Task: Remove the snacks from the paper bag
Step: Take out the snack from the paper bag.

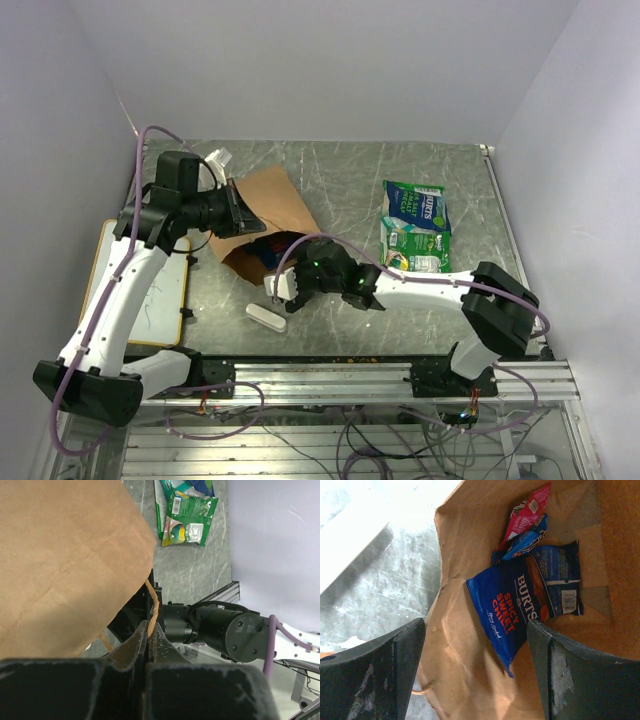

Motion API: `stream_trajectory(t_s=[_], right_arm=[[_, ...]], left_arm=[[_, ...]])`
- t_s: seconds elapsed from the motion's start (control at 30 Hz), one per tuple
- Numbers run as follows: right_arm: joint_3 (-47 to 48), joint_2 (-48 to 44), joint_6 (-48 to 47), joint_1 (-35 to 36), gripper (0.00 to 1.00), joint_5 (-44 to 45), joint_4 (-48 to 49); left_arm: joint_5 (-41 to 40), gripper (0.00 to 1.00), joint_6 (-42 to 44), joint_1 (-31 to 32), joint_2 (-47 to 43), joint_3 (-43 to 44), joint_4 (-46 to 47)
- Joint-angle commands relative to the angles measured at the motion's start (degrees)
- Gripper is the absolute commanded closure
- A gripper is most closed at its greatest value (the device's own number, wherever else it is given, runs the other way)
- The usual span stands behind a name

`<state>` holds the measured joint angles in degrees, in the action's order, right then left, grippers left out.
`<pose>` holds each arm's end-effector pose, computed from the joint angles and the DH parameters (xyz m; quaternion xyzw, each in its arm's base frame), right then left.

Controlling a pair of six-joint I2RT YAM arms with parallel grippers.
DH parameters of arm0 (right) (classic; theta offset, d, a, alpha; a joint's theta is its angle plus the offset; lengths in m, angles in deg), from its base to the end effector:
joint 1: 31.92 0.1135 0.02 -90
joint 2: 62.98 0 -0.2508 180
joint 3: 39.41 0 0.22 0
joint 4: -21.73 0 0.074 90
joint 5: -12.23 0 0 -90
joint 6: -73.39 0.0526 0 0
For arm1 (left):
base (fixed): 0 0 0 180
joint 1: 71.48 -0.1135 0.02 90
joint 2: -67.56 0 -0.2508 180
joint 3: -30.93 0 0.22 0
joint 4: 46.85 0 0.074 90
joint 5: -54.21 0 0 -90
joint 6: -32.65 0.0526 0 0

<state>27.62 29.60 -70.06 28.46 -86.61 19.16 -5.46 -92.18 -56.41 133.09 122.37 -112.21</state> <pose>0.1615 0.3003 0.2098 -0.7381 0.4336 0.0970 0.5077 0.1922 -0.0793 0.3620 -0.0397 0.8790 -0.3883 0.2739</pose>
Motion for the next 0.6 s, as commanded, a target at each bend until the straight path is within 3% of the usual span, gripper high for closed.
stream_trajectory(t_s=[0.0,0.1,0.27,0.57], right_arm=[[2.2,-3.1,1.7,-0.4,0.17,-5.5,-4.8],[-1.0,-7.4,1.1,-0.4,0.12,-10.0,-4.4],[-4.3,-9.9,2.8,-0.5,0.12,-8.8,-4.0],[-4.2,2.1,-1.3,-2.0,0.29,-0.8,13.9]], left_arm=[[1.4,0.93,5.2,-0.5,1.7,3.3,-3.0],[1.0,0.93,5.6,-0.5,2.6,4.4,-3.1],[1.7,0.93,4.6,-0.5,2.5,3.6,-1.0],[2.9,0.93,3.8,-0.5,2.7,5.0,-1.3]])
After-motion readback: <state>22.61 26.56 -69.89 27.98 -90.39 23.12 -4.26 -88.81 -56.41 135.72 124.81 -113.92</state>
